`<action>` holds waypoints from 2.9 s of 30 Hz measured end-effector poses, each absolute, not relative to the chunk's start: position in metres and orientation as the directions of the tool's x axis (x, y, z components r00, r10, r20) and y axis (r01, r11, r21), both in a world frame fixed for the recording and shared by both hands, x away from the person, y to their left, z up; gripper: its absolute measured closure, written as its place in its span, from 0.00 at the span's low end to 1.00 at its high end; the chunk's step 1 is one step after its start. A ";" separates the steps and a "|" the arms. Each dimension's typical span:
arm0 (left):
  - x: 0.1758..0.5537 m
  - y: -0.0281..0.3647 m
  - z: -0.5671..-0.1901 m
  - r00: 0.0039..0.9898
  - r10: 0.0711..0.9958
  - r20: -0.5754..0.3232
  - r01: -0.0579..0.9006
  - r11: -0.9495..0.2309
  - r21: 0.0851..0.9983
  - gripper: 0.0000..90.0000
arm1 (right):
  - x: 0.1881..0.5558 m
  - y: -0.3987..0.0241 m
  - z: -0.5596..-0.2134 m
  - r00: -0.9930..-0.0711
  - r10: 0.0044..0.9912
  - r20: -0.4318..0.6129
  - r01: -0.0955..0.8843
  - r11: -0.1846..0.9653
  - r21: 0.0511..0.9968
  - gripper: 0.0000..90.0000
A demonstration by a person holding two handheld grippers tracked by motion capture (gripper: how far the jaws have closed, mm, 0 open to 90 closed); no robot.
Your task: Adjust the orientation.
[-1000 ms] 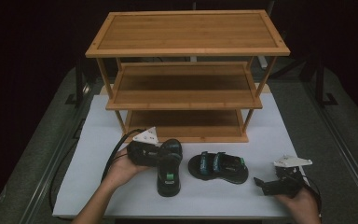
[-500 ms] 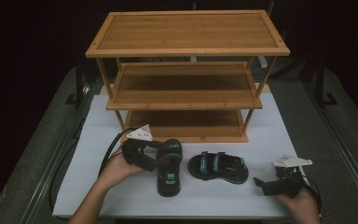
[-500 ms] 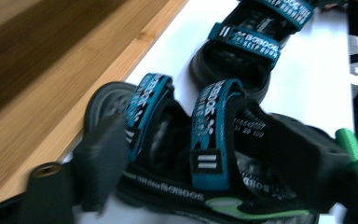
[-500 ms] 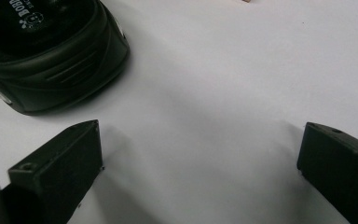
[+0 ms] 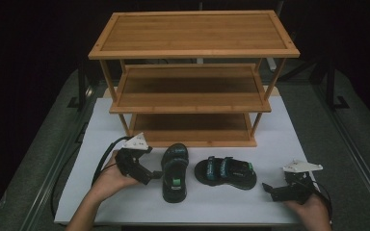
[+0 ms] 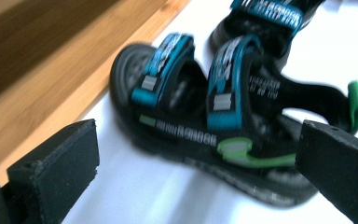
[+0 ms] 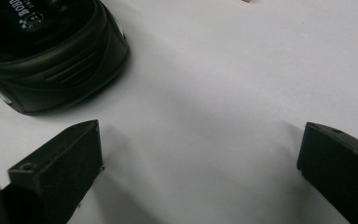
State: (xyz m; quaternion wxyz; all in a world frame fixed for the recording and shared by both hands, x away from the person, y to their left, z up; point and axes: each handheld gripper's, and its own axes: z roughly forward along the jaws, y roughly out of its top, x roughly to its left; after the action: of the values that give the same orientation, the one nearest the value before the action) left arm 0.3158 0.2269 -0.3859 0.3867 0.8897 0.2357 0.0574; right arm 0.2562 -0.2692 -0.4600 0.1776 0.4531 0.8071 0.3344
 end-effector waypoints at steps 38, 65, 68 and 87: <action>0.266 0.329 -0.451 0.702 0.712 0.016 0.510 -0.519 0.686 0.00 | 0.257 -0.269 -0.459 -0.524 0.851 0.021 0.621 0.366 0.693 0.00; 0.266 0.330 -0.452 0.702 0.712 0.006 0.512 -0.511 0.691 0.00 | 0.265 -0.274 -0.403 -0.593 0.799 0.102 0.547 0.306 0.779 0.47; 0.267 0.330 -0.452 0.702 0.712 0.003 0.513 -0.509 0.691 0.00 | 0.270 -0.273 -0.395 -0.613 0.781 0.122 0.534 0.296 0.792 0.51; 0.267 0.330 -0.453 0.701 0.713 0.002 0.512 -0.506 0.694 0.00 | 0.295 -0.231 -0.364 -0.739 0.664 0.115 0.468 0.383 0.796 0.56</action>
State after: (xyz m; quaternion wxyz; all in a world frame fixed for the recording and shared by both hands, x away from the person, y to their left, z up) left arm 0.2668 0.3305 -0.4526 0.3446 0.8556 0.3580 0.1453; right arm 0.2955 -0.2313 -0.3642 0.1123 0.3434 0.8240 0.4365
